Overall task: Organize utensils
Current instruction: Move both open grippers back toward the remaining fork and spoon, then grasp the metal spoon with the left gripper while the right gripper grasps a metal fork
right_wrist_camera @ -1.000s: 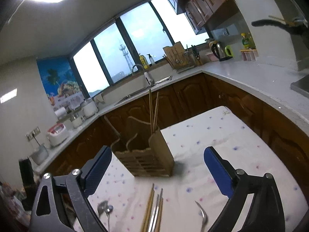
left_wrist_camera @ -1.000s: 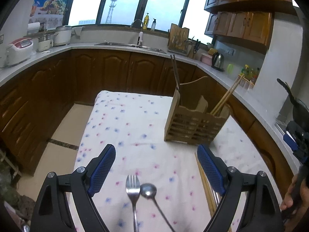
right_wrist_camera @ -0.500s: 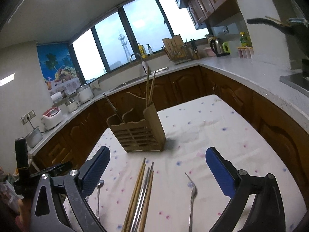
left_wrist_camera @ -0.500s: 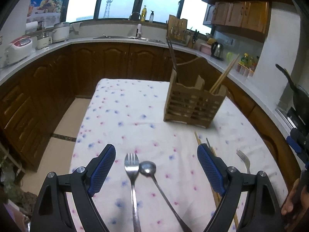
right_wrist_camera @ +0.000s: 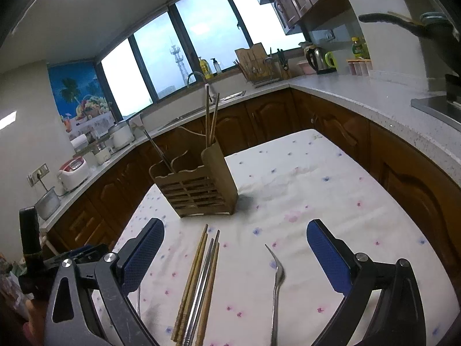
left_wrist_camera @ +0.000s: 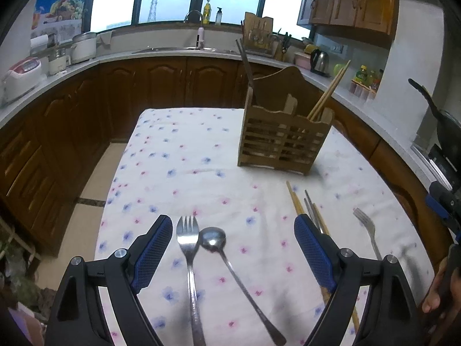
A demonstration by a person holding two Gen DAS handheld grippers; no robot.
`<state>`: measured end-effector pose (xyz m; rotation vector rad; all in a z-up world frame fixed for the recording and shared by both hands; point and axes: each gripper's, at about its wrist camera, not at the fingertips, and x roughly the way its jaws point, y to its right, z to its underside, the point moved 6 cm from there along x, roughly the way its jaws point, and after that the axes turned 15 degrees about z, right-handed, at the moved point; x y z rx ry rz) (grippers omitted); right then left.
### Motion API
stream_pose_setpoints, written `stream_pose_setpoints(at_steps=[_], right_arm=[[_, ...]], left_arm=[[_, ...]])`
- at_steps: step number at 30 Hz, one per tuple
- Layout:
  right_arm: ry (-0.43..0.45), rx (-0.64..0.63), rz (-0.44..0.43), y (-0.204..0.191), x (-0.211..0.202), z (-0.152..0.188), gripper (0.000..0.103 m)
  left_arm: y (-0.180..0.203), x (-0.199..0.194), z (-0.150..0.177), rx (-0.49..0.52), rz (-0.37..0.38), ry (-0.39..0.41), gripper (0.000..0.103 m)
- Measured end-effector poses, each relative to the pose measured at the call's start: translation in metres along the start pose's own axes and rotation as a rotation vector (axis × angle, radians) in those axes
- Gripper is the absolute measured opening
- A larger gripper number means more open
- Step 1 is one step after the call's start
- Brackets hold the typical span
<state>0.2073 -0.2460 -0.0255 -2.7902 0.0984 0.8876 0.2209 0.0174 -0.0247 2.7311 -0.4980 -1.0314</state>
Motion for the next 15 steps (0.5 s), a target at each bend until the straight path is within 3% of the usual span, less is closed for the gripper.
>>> stream_pose_setpoints(at_steps=[5, 9, 15], right_arm=[[-0.043, -0.041, 0.011, -0.001, 0.011, 0.010, 0.100], [-0.089, -0.061, 0.018, -0.001, 0.022, 0.021, 0.099], [-0.126, -0.082, 0.024, -0.002, 0.031, 0.031, 0.096]], left_arm=[[-0.005, 0.007, 0.013, -0.008, 0.009, -0.051, 0.084], [-0.010, 0.017, 0.022, -0.022, 0.011, -0.100, 0.072], [-0.010, 0.035, 0.024, -0.015, -0.007, -0.152, 0.065]])
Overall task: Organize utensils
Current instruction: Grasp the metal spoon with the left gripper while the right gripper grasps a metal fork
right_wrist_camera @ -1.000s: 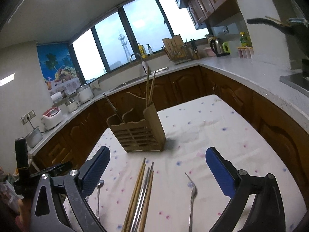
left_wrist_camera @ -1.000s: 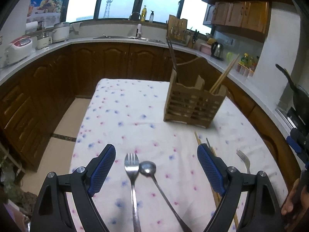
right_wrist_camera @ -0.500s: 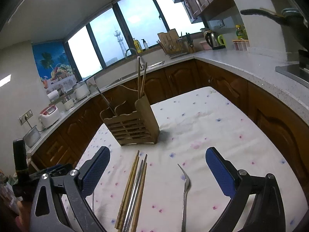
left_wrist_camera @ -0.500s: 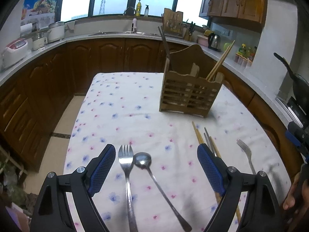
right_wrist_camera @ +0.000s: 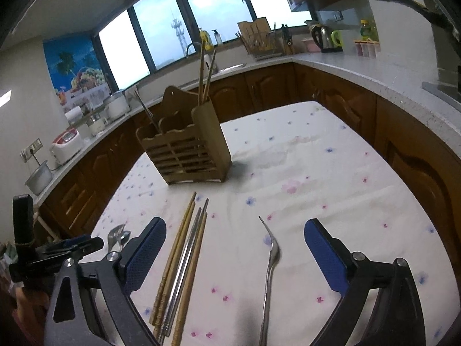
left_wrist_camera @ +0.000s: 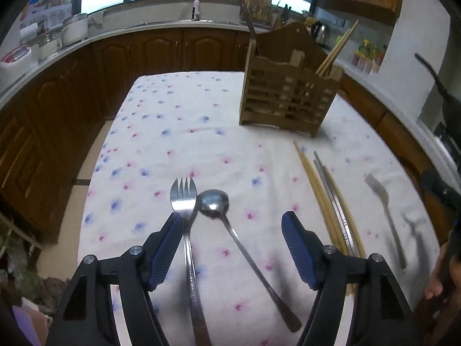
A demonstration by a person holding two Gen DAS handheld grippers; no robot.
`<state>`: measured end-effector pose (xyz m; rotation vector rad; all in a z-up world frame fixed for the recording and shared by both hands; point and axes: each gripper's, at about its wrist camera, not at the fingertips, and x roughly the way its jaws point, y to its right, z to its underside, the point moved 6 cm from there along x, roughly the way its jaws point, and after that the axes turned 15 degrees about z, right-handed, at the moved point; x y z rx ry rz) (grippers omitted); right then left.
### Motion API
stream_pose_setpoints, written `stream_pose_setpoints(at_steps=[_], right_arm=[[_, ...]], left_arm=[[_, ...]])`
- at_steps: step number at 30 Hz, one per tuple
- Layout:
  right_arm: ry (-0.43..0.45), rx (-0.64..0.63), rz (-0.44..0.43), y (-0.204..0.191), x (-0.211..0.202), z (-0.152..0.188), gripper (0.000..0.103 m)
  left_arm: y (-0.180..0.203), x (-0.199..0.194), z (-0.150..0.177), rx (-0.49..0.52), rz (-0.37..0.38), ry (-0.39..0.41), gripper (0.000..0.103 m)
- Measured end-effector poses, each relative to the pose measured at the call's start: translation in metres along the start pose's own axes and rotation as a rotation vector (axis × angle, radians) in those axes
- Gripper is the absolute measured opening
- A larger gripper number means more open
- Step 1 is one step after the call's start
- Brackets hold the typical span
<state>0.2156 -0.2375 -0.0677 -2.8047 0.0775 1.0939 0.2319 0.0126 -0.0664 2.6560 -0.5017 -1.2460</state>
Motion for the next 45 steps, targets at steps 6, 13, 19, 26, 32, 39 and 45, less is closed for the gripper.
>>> stream_pose_setpoints(at_steps=[6, 13, 19, 26, 32, 39, 45], right_arm=[[-0.044, -0.010, 0.030, 0.005, 0.016, 0.006, 0.076], [-0.125, -0.057, 0.075, 0.010, 0.041, 0.021, 0.063], [-0.184, -0.120, 0.102, 0.008, 0.066, 0.029, 0.049], [-0.218, -0.150, 0.125, 0.011, 0.082, 0.027, 0.007], [-0.235, -0.149, 0.092, 0.010, 0.083, 0.026, 0.007], [-0.254, -0.157, 0.067, 0.006, 0.087, 0.022, 0.012], [-0.256, -0.161, 0.065, 0.004, 0.087, 0.022, 0.012]], left_arm=[[-0.004, 0.021, 0.002, -0.020, 0.015, -0.051, 0.041], [-0.010, 0.046, 0.003, -0.033, 0.007, -0.101, 0.038], [-0.012, 0.063, 0.000, -0.031, 0.001, -0.118, 0.031], [-0.007, 0.073, -0.004, -0.007, 0.060, -0.125, 0.007], [0.000, 0.080, -0.004, 0.041, 0.086, -0.163, 0.007], [-0.004, 0.083, -0.008, 0.024, 0.068, -0.163, 0.016], [-0.002, 0.087, -0.010, 0.036, 0.056, -0.160, 0.016]])
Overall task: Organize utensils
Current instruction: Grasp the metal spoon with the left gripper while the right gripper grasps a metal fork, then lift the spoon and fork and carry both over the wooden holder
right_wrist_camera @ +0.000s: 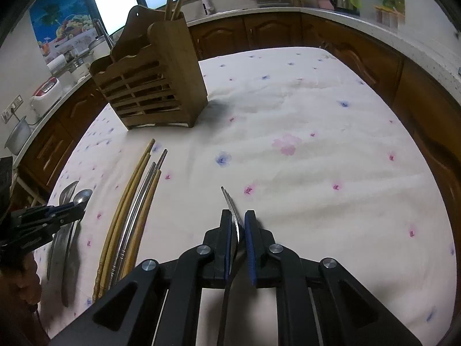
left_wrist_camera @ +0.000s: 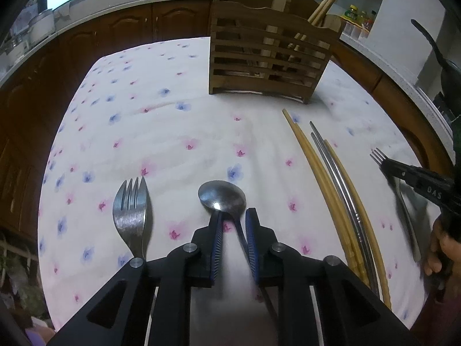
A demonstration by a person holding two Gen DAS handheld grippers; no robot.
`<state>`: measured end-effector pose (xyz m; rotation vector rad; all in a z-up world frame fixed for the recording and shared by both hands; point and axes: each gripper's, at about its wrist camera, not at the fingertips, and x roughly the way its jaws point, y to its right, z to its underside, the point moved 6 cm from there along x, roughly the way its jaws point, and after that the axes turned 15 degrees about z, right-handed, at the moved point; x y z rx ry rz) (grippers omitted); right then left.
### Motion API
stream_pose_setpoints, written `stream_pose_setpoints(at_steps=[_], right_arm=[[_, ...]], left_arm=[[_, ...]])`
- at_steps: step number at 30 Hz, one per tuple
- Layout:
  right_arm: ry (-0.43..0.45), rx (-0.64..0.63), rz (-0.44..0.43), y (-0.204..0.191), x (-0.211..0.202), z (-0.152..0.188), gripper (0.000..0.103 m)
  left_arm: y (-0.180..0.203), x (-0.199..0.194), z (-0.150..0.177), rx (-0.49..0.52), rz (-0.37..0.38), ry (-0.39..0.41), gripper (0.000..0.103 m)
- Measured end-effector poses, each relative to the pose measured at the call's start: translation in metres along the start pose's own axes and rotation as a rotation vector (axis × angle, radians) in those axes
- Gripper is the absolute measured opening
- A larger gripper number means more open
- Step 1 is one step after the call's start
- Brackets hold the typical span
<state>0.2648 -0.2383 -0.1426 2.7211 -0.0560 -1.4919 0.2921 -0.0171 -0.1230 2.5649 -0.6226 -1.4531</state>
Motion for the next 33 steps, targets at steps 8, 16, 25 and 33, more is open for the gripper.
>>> stream_pose_setpoints(at_steps=[8, 16, 25, 33], right_arm=[[0.039, 0.004, 0.014, 0.002, -0.013, 0.001, 0.005], [0.141, 0.044, -0.018, 0.000, -0.057, -0.010, 0.003], [0.297, 0.033, -0.022, -0.014, -0.113, -0.033, 0.003], [0.393, 0.032, -0.026, -0.025, -0.141, -0.052, 0.003]], left_arm=[[0.002, -0.013, 0.002, -0.005, 0.024, 0.045, 0.001], [0.016, -0.057, 0.005, 0.016, 0.059, 0.145, 0.001], [0.028, -0.117, 0.010, 0.036, 0.096, 0.264, 0.001], [0.035, -0.152, 0.007, 0.054, 0.094, 0.351, 0.001]])
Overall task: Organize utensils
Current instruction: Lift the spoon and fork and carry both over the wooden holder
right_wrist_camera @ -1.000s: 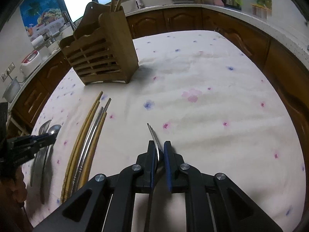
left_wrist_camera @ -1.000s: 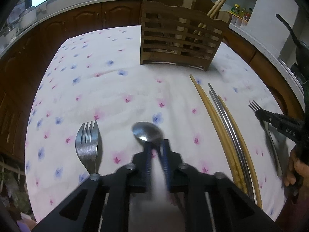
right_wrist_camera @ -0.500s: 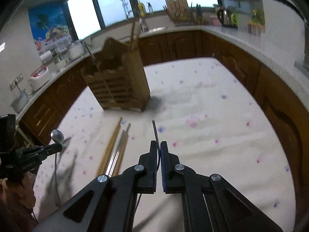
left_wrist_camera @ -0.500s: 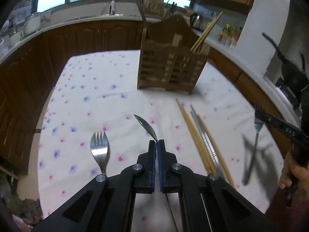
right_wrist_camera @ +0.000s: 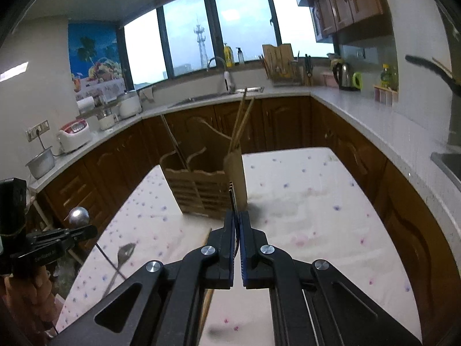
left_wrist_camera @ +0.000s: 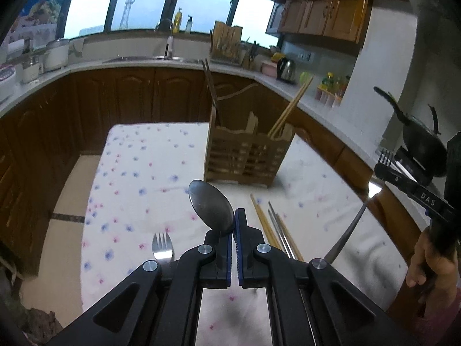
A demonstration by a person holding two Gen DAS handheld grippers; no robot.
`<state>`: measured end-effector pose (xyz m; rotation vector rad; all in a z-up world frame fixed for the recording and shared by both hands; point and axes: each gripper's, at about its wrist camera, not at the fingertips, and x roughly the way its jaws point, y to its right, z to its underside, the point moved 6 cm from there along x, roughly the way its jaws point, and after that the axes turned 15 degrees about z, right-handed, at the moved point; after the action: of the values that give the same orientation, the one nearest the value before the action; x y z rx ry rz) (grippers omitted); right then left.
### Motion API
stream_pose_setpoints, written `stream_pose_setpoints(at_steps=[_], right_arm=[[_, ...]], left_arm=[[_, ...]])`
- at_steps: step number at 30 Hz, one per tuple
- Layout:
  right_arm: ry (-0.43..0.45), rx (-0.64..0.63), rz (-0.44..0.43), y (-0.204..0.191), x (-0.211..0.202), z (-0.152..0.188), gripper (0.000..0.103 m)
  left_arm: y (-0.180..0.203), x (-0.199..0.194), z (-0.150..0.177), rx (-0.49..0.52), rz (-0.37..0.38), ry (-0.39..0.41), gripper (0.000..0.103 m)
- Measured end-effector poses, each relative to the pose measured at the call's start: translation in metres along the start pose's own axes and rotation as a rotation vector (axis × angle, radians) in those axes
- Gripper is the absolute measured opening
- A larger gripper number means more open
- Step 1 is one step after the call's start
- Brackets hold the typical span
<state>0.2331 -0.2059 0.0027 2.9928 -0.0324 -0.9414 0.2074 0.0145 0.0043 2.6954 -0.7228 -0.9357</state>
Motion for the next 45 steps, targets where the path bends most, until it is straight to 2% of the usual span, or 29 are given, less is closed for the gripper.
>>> stream_pose_setpoints(at_steps=[10, 30, 40, 45], right_arm=[[0.036, 0.012, -0.002, -0.003, -0.001, -0.011, 0.003], [0.105, 0.044, -0.008, -0.005, 0.009, -0.044, 0.003], [0.150, 0.046, 0.001, -0.009, 0.021, -0.068, 0.003], [0.197, 0.050, 0.013, -0.010, 0.027, -0.091, 0.003]], left_arm=[[0.001, -0.009, -0.008, 0.016, 0.001, 0.034, 0.001], [-0.008, 0.004, -0.042, 0.049, -0.004, 0.071, 0.001], [-0.014, 0.013, -0.069, 0.085, -0.007, 0.112, 0.001], [-0.018, 0.016, -0.092, 0.112, -0.020, 0.151, 0.001]])
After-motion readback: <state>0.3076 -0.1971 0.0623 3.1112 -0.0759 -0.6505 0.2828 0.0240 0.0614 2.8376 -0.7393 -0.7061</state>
